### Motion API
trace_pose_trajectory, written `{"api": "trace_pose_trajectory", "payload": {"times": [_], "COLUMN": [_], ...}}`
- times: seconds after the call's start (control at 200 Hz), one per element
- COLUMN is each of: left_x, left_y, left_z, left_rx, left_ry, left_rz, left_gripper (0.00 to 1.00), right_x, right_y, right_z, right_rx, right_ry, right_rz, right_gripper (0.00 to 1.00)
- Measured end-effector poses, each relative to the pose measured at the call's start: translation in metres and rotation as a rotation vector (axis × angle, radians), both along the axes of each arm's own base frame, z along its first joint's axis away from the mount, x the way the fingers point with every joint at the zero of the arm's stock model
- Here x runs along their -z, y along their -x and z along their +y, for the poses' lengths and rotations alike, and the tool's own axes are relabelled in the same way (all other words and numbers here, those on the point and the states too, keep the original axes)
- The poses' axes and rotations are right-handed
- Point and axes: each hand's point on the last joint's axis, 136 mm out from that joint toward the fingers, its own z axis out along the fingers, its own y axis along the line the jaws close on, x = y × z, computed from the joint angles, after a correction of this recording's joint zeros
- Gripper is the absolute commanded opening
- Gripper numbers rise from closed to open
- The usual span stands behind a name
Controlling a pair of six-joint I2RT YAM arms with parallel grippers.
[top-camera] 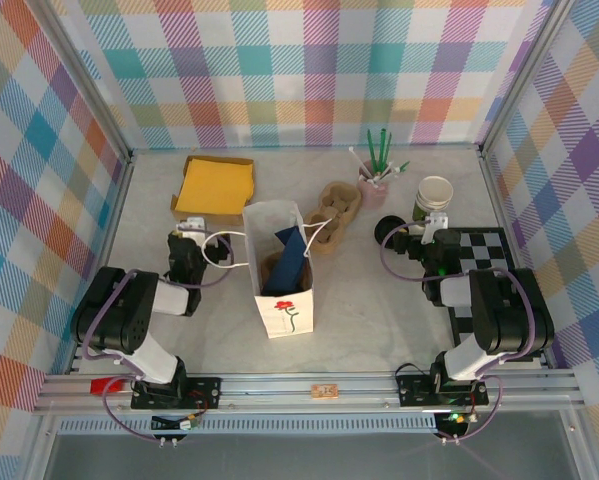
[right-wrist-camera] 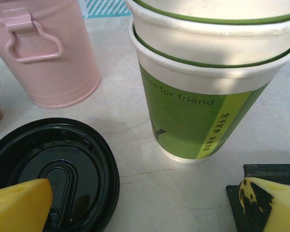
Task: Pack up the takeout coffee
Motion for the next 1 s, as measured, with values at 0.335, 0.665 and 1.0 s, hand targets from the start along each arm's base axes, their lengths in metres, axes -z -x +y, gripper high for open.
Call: {"api": "trace_pose_trajectory", "payload": {"times": [0.335,0.665,1.0], "left_x": [0.019,0.024,0.024], "left_y": [0.005,0.007,0.007], "left_z": [0.008,0.016,0.016], "left_rx": [-0.038,-0.074,-0.075], "left_ry": [0.034,0.062,0.064], "left_rz": [0.092,0.113,0.113], "left_gripper": [1.00,1.00,1.00], "right_x": [0.000,0.001,0.001], "right_y": [0.000,0.000,0.000], "right_z": [0.001,0.008,0.010], "right_rx": [-0.003,-0.072,-0.084], "right_ry": [-0.002,-0.039,-0.044], "right_rz": [0.000,0.018,0.018], "right_gripper": [0.99,0.99,0.99]}}
